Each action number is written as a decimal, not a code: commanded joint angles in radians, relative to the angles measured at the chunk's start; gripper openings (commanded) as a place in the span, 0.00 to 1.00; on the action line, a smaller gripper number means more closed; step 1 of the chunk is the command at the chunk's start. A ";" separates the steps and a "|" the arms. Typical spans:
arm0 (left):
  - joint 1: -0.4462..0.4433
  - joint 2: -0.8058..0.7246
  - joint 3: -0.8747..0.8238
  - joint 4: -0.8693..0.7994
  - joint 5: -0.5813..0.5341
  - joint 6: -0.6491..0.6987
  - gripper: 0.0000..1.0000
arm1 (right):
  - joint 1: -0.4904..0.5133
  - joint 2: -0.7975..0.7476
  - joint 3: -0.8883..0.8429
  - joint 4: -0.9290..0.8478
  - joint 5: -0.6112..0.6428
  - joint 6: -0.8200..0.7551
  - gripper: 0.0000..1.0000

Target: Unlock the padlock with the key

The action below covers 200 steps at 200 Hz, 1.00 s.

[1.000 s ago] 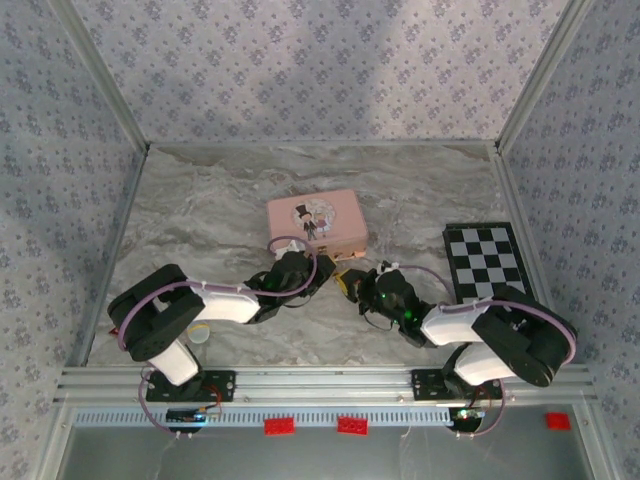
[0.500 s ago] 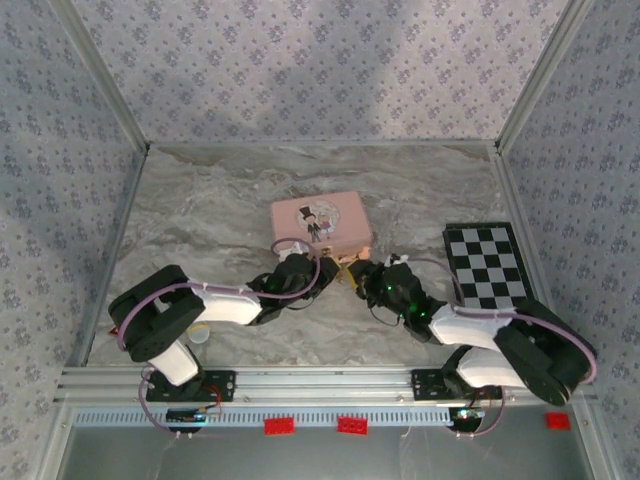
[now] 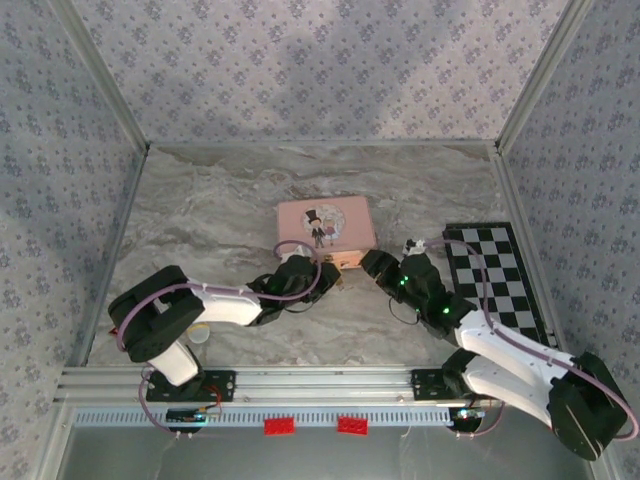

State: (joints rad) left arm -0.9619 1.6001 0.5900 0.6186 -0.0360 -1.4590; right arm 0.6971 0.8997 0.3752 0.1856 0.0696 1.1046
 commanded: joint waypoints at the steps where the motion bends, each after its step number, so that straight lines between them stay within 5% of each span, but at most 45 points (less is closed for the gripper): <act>1: 0.045 -0.077 -0.005 0.046 0.009 0.013 0.00 | 0.053 -0.002 0.052 -0.133 0.071 -0.417 0.57; 50: 0.125 -0.145 -0.101 0.067 0.054 0.049 0.00 | 0.302 0.088 0.067 -0.026 0.290 -0.911 0.61; 109: 0.146 -0.251 -0.141 -0.062 0.059 0.071 0.00 | 0.527 0.385 0.021 0.359 0.413 -1.366 0.60; 200: 0.147 -0.351 -0.188 -0.139 0.030 0.075 0.00 | 0.567 0.567 0.032 0.635 0.459 -1.468 0.47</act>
State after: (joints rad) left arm -0.8181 1.2915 0.3996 0.4145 0.0067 -1.4101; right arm 1.2499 1.4288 0.3878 0.7277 0.4835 -0.3267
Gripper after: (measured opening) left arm 0.151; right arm 0.484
